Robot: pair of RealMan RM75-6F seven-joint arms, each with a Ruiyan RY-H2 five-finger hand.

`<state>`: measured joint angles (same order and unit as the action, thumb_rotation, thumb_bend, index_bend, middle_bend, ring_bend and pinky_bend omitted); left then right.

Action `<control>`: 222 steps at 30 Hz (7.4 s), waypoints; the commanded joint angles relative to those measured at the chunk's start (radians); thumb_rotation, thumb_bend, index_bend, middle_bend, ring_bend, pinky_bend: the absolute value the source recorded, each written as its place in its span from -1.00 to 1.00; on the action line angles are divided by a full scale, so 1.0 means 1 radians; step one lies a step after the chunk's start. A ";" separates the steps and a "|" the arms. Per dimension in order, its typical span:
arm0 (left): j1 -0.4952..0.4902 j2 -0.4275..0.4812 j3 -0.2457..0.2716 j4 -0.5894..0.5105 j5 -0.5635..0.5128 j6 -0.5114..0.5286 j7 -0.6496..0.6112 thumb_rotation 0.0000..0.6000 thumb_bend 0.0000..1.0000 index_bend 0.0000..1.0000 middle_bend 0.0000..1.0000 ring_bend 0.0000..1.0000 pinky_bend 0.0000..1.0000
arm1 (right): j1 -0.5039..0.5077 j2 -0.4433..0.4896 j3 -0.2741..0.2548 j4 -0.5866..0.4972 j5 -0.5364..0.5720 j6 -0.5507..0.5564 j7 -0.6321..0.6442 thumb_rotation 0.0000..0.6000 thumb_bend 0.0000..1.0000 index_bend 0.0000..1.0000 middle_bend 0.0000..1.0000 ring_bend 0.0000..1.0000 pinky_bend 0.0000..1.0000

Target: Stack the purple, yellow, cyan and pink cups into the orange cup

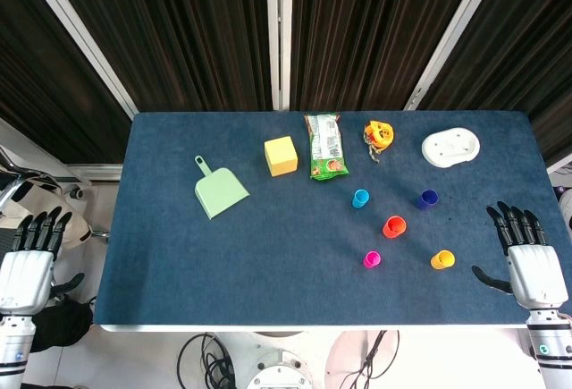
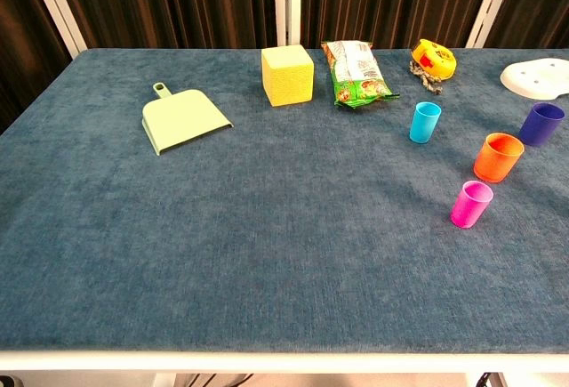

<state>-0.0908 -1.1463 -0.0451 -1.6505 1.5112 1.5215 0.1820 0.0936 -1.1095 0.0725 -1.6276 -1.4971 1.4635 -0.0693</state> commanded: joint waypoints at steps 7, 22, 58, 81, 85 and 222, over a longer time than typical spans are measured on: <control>0.004 0.002 0.000 -0.003 0.001 0.007 0.009 1.00 -0.88 -0.94 -1.00 -1.00 -1.00 | 0.003 -0.002 0.006 0.007 0.010 -0.004 0.007 1.00 -0.82 -1.00 -1.00 -1.00 -1.00; 0.005 -0.013 0.003 0.019 -0.006 -0.003 -0.008 1.00 -0.88 -0.94 -1.00 -1.00 -1.00 | 0.024 0.014 0.011 -0.010 0.027 -0.039 -0.024 1.00 -0.82 -1.00 -1.00 -1.00 -1.00; 0.015 -0.004 0.007 0.005 -0.013 -0.008 0.004 1.00 -0.88 -0.94 -1.00 -1.00 -1.00 | 0.466 -0.234 0.122 0.418 0.458 -0.686 -0.276 1.00 -0.78 -1.00 -0.92 -1.00 -0.83; 0.013 0.008 0.013 0.005 -0.022 -0.028 -0.014 1.00 -0.88 -0.94 -1.00 -1.00 -1.00 | 0.566 -0.383 0.086 0.530 0.621 -0.646 -0.477 1.00 -0.75 -0.68 -0.43 -0.30 0.12; 0.011 0.007 0.012 0.007 -0.020 -0.030 -0.015 1.00 -0.88 -0.94 -1.00 -1.00 -1.00 | 0.569 -0.392 0.081 0.542 0.630 -0.650 -0.482 1.00 -0.75 -0.57 -0.35 -0.28 0.12; 0.031 -0.021 0.021 0.058 -0.018 -0.016 -0.044 1.00 -0.88 -0.94 -1.00 -1.00 -1.00 | 0.354 -0.052 -0.149 -0.035 0.493 -0.383 -0.533 1.00 -0.93 -0.61 -0.29 0.05 0.30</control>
<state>-0.0599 -1.1676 -0.0240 -1.5924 1.4931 1.5060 0.1374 0.4467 -1.1510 -0.0780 -1.6729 -1.0107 1.0915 -0.5946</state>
